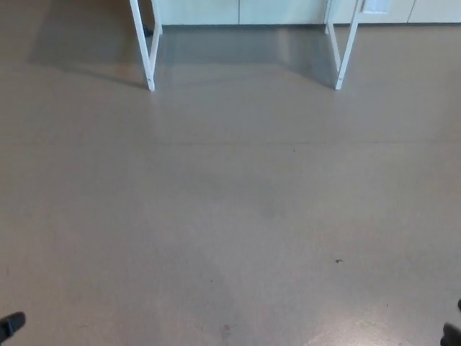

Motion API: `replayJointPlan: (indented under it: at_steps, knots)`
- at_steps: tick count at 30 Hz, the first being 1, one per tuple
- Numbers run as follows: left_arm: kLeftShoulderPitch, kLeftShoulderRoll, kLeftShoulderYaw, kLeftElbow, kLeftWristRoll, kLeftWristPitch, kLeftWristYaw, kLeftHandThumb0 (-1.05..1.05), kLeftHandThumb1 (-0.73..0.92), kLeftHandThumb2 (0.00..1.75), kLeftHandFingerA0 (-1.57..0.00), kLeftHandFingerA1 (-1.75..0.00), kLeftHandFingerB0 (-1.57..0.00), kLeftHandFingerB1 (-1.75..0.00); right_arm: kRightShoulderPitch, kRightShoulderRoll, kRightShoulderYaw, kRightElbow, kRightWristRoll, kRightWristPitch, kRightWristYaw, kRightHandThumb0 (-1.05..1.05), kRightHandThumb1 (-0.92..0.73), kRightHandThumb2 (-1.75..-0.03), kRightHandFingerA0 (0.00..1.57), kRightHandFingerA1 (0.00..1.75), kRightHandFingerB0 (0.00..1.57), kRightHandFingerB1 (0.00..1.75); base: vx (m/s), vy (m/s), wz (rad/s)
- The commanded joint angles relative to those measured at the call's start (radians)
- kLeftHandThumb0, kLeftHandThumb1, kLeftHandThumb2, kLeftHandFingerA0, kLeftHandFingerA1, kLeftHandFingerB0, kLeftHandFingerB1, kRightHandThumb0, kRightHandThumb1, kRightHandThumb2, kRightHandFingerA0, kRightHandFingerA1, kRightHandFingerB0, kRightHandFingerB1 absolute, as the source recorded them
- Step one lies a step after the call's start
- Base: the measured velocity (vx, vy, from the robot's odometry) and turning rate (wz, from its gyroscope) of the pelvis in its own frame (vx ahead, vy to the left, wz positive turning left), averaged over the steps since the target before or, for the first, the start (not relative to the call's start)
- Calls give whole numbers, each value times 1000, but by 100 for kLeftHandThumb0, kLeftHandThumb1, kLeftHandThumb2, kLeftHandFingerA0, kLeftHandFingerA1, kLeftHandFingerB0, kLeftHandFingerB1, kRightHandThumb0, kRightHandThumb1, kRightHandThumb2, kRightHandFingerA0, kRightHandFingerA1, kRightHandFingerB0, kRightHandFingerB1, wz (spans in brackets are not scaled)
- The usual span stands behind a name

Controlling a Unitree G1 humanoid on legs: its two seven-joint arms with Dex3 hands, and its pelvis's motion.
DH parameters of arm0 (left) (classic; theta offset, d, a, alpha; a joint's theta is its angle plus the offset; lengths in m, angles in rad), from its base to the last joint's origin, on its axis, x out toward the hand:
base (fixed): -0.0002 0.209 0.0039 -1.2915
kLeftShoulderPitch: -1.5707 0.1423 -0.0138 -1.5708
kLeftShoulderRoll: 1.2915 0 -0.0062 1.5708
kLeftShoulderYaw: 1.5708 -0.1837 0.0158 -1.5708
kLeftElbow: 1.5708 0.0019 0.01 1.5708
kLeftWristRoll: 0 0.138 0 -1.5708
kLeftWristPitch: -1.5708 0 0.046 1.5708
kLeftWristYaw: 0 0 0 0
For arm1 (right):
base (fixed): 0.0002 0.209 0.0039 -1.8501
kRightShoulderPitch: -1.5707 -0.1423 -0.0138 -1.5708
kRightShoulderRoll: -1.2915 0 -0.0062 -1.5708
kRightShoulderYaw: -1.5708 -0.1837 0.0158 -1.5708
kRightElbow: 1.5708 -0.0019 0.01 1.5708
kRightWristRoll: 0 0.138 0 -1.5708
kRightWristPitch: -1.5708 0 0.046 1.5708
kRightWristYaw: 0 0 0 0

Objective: The robot walks towards a desk on which an air pump is kept in the middle. It lifts it up and holds it with its left hand and uses its right hand to compress it by pushing its handle inwards.

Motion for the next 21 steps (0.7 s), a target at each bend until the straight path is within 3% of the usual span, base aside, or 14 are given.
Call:
replayJointPlan:
  at_steps: [1,7,12,13,15,16,21]
  knots:
    - [-35,42,193,11,-281,100,-200,7,56,100,-12,-51,-15,-49,-45,21,-169,42,221,-45,104,-16,-57,-56,67,50,45,41,118,229,-18]
    - [-44,46,195,12,-246,108,-184,6,54,98,-17,-52,-15,-49,-39,35,-197,61,205,-62,84,-19,-54,-56,71,50,47,40,165,357,-1]
    - [-43,50,202,12,-259,125,-205,6,56,99,-14,-51,-14,-49,-33,35,-190,69,186,-95,91,-20,-55,-56,72,50,49,41,236,140,6]
    - [-36,52,204,12,-263,128,-212,8,80,65,-20,-38,-22,-31,-28,37,-187,69,183,-98,92,-19,-57,-57,70,50,48,41,255,44,15]
    - [-21,53,206,13,-273,126,-228,8,80,65,-19,-38,-23,-32,-16,39,-185,71,186,-104,99,-19,-55,-56,70,49,45,40,262,5,11]
    - [-16,50,202,9,-272,122,-225,5,56,99,-13,-51,-15,-49,-14,37,-185,75,189,-106,100,-21,-53,-55,70,49,47,40,242,-42,13]
    - [-4,44,197,4,-280,132,-210,7,57,100,-14,-52,-17,-50,6,36,-180,69,197,-112,103,-18,-57,-56,69,49,44,40,294,-116,32]
